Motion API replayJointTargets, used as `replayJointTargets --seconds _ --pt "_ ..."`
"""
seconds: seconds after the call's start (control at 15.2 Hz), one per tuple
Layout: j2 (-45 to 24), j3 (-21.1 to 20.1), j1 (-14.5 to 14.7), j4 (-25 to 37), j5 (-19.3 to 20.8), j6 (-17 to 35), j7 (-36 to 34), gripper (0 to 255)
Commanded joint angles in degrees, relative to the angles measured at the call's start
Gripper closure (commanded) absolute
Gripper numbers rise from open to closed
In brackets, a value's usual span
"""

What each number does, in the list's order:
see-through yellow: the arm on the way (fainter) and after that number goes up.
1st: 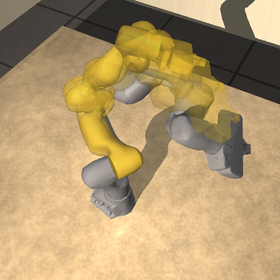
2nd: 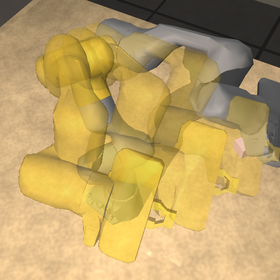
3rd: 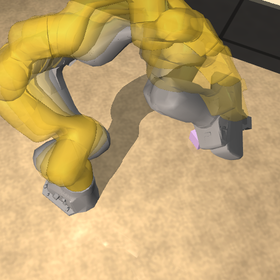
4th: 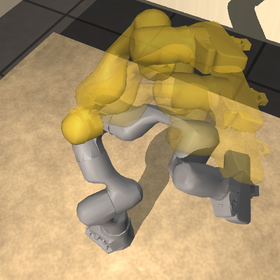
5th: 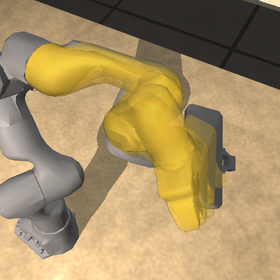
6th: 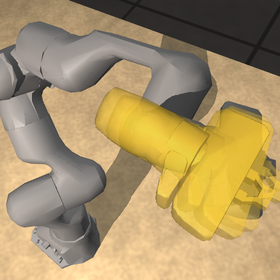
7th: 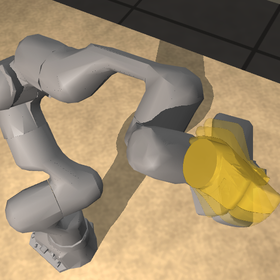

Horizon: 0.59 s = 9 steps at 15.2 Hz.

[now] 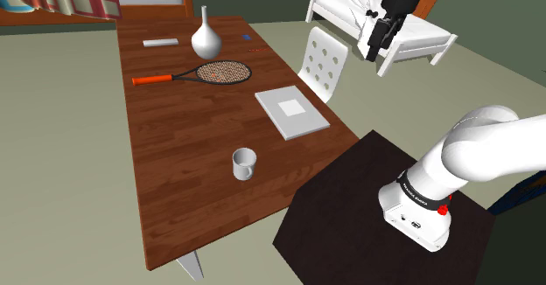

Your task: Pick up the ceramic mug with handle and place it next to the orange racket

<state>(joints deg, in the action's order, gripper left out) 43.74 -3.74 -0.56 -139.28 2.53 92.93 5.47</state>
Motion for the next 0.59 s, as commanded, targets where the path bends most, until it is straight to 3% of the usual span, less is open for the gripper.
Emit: replayJointTargets --seconds 0.0,0.53 --pt "0.0 0.0 0.0 0.0 0.0 0.0 0.0 0" --pt "-6.1 -3.7 2.5 -9.1 -4.2 16.4 -4.3 0"
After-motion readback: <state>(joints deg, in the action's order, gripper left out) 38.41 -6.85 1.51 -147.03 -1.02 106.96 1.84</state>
